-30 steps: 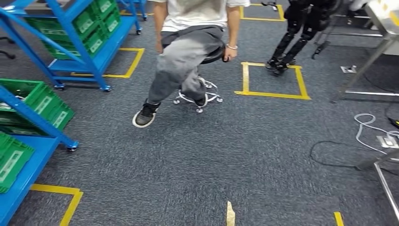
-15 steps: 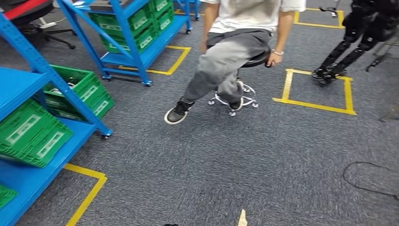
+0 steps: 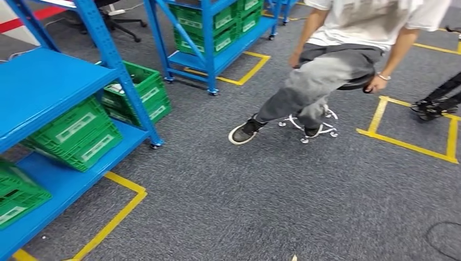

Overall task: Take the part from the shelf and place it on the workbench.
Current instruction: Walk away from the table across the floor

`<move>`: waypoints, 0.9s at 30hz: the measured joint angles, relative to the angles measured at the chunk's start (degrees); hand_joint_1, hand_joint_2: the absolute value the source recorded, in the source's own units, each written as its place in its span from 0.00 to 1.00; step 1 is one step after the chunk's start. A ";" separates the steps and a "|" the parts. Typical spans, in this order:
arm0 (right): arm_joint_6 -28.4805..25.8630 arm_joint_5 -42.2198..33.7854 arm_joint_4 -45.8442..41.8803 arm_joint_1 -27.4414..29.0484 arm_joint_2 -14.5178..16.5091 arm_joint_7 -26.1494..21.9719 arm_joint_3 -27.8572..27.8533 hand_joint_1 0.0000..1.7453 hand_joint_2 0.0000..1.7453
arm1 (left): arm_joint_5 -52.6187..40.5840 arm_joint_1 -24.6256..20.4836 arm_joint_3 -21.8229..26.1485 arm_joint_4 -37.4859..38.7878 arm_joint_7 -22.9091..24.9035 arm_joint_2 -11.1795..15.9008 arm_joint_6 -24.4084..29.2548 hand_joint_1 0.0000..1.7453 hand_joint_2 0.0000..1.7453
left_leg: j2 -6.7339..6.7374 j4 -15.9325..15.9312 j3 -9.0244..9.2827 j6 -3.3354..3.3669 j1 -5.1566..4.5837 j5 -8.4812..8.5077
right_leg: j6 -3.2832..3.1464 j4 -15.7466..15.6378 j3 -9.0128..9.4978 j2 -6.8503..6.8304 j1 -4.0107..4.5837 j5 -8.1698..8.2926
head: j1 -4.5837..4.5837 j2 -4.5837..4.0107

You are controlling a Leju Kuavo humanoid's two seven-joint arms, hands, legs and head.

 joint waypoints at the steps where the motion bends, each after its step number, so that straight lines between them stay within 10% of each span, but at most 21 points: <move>1: 0.08 0.00 0.00 -0.06 0.00 0.04 0.02 0.00 0.00 | 0.02 0.00 0.01 0.00 0.13 0.00 -0.15 0.00 0.00 | -0.95 0.01 0.16 0.01 -0.04 -0.04 | -0.19 -1.58 0.30 0.22 0.01 1.91 | -0.01 0.00; 4: 0.32 -0.07 0.01 0.12 0.03 0.15 0.05 0.00 0.00 | 0.07 0.00 0.01 0.00 0.31 -0.05 -0.40 0.00 0.00 | -3.66 0.11 0.32 -0.23 -0.04 -0.12 | -0.83 -11.74 3.76 3.29 -0.22 8.06 | -0.02 0.00; 8: 0.34 -0.45 0.06 0.10 0.21 0.16 0.09 0.00 0.00 | -0.38 0.29 0.01 0.00 -0.41 -0.07 0.91 0.00 0.00 | -5.65 0.14 -0.51 -1.46 0.09 0.27 | -1.52 -15.82 5.90 4.33 -0.46 8.02 | 0.01 -0.01; 15: 0.32 -0.51 0.09 0.40 0.44 0.65 0.09 0.00 0.00 | -0.62 0.24 0.01 0.00 -0.70 -0.01 1.27 0.00 0.00 | 1.14 15.57 -7.44 -3.17 0.07 -6.51 | -3.00 -16.59 7.12 -1.56 -0.57 7.77 | -0.78 -0.01; 19: 0.32 -0.46 0.09 0.66 0.43 0.75 0.07 0.00 0.00 | -0.62 0.36 0.01 0.00 -0.70 0.09 1.28 0.00 0.00 | 4.40 4.77 -2.03 -2.67 -0.21 -0.15 | -2.49 -16.55 8.20 -4.30 -0.27 6.69 | -0.82 -0.01; 21: 0.32 -0.46 0.05 0.86 0.40 0.80 0.07 0.00 0.00 | -0.61 0.07 0.01 0.00 -0.70 0.08 1.30 0.00 0.00 | 6.40 0.81 -0.10 -2.01 -0.76 0.33 | -1.90 -16.53 8.34 -5.57 0.10 6.06 | -0.75 -0.01; 23: 0.31 -0.45 -0.02 0.92 0.37 0.94 0.07 0.00 0.00 | -0.59 0.04 0.01 0.00 -0.70 0.07 1.33 0.00 0.00 | 5.57 0.29 0.03 -1.46 -0.87 -0.11 | -1.43 -16.72 8.89 -6.91 0.30 5.72 | -0.62 -0.01; 27: 0.32 -0.46 -0.15 0.82 0.21 0.61 0.09 0.00 0.00 | -0.54 0.21 0.03 0.00 -0.70 0.00 1.37 0.00 0.00 | 2.99 -0.40 0.30 -0.42 -0.13 0.23 | -0.52 -10.68 6.66 -1.85 0.01 1.78 | 0.00 0.00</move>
